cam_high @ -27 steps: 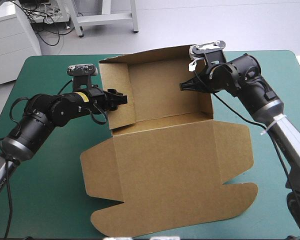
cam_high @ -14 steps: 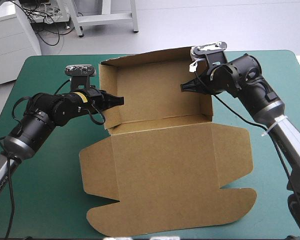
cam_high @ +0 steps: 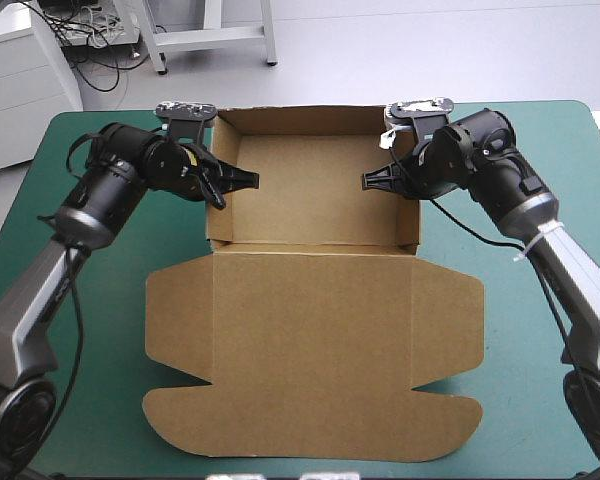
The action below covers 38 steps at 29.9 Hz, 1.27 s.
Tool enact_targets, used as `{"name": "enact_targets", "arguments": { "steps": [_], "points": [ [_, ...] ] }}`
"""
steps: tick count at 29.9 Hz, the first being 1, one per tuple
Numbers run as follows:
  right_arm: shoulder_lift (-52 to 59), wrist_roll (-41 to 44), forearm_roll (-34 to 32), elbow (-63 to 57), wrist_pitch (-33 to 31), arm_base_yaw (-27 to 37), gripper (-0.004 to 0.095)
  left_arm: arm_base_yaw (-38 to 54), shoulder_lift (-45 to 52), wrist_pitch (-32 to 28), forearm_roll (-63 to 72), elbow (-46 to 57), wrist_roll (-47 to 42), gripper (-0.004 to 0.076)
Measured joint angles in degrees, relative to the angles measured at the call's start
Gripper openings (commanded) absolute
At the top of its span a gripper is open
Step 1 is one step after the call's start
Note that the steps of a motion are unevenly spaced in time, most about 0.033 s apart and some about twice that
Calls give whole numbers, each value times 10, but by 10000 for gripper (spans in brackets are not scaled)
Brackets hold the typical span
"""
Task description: Fold the box
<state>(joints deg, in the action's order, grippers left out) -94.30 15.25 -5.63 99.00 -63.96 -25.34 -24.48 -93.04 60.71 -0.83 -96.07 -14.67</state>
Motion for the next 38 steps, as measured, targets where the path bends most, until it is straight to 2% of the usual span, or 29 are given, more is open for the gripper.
{"name": "enact_targets", "arguments": {
  "steps": [6, 9, 18, 28, 30, 33, 38],
  "points": [
    [-44, -46, 81, 0, -24, 61, -4, -2, -98, 76, 8, -97, 5, -32],
    [-67, -63, 94, 0, -34, 74, -4, -3, -140, 102, 8, -127, 5, -32],
    [-134, -83, 94, 0, -46, 79, -4, -4, -225, 112, 22, -141, 5, -32],
    [-157, -85, 97, 0, -45, 80, 19, -4, -241, 113, 22, -141, 16, -23],
    [-157, -86, 97, 0, -46, 80, 50, -4, -241, 112, 21, -141, 20, 14],
    [-157, -89, 97, 0, -45, 80, 155, -4, -241, 112, 19, -141, 27, 137],
    [-157, -96, 104, 0, -44, 79, 490, -4, -243, 106, 8, -142, 46, 448]
  ]
}}
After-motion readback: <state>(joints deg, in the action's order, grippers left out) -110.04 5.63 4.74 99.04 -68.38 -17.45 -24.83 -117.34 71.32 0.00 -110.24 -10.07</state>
